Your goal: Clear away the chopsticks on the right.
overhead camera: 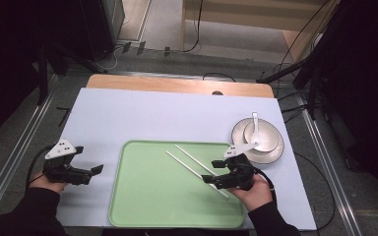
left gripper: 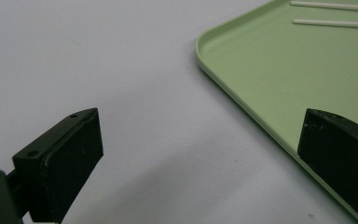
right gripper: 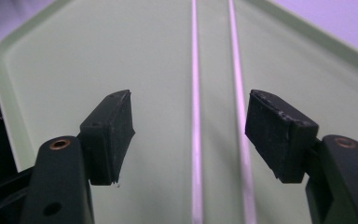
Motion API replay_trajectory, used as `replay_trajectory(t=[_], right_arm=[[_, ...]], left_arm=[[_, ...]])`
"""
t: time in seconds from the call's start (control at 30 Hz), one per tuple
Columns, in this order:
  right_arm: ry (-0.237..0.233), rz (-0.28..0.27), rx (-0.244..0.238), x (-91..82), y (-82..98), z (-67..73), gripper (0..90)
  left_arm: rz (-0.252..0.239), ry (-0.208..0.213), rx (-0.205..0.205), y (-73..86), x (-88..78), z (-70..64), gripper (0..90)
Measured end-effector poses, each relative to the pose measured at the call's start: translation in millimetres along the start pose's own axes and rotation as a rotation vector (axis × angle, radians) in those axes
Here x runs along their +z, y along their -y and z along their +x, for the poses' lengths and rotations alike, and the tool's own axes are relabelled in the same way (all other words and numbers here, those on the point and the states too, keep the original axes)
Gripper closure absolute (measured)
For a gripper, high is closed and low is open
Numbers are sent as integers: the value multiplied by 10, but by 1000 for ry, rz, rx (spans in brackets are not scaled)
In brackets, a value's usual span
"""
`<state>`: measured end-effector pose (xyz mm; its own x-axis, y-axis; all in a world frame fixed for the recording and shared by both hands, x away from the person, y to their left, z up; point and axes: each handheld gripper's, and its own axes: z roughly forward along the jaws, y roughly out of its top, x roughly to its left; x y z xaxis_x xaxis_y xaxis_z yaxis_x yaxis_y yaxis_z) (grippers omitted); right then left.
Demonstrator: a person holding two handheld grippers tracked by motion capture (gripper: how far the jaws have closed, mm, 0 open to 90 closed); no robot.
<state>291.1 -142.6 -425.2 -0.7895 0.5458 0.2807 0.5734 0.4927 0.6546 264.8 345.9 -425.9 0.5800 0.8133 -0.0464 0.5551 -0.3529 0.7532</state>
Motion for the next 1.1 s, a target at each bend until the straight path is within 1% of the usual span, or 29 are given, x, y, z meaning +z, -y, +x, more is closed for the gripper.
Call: replay_trajectory(t=[0.03, 0.1, 0.13, 0.2, 0.37, 0.43, 0.5, 0.57, 0.6, 0.63, 0.67, 0.7, 0.73, 0.8, 0.83, 0.87, 0.97, 1.0, 1.03, 1.1], right_arm=[[-4, -2, -7, 27, -35, 16, 324], [-18, -8, -26, 109, -137, 58, 318], [-18, -8, -26, 109, -137, 58, 318], [-24, -5, -43, 175, -201, 86, 313], [-37, 15, -63, 341, -325, 154, 309], [-42, 17, -76, 385, -366, 177, 308], [-35, 26, -92, 430, -404, 182, 310], [-40, 21, -80, 485, -457, 153, 314], [-40, 21, -80, 485, -457, 153, 314], [-46, 17, -76, 535, -492, 135, 317], [-46, 17, -76, 535, -492, 135, 317], [-41, 26, -83, 591, -522, 141, 342], [-41, 26, -83, 591, -522, 141, 342], [-54, 30, -85, 661, -559, 150, 343], [-51, 36, -82, 695, -582, 163, 342], [-50, 34, -89, 719, -606, 177, 343], [-60, 5, -75, 774, -683, 228, 347], [-65, 2, -78, 799, -707, 247, 349], [-61, 5, -92, 835, -735, 261, 349], [-57, 19, -106, 908, -789, 295, 368]], left_arm=[[3, -5, 1, 0, 5, -7, 0], [6, 1, 5, 1, 10, -11, 0], [3, 6, 7, 0, 11, -10, 0], [-3, 13, 2, -1, 8, -8, 0], [-19, 31, 9, -3, -12, -7, 0], [-28, 33, 17, -4, -16, -9, 0], [-25, 41, 26, -7, -19, -15, 0], [-35, 61, 40, -3, -17, -24, 0], [-31, 62, 49, -5, -18, -25, 0], [-28, 61, 46, -5, -13, -26, 0], [-25, 63, 41, -4, -5, -22, 0], [-19, 56, 37, -5, 0, -17, 0], [-19, 56, 33, -3, 5, -10, 0], [-21, 51, 20, -3, -1, 0, 0], [-24, 55, 20, -1, -3, 4, 0], [-22, 56, 20, -1, -1, 3, 0], [-17, 64, 26, -4, 22, -11, 0], [-15, 69, 26, -6, 29, -18, 0], [-11, 72, 29, -7, 34, -22, 0], [-12, 77, 33, -9, 43, -21, 0]])
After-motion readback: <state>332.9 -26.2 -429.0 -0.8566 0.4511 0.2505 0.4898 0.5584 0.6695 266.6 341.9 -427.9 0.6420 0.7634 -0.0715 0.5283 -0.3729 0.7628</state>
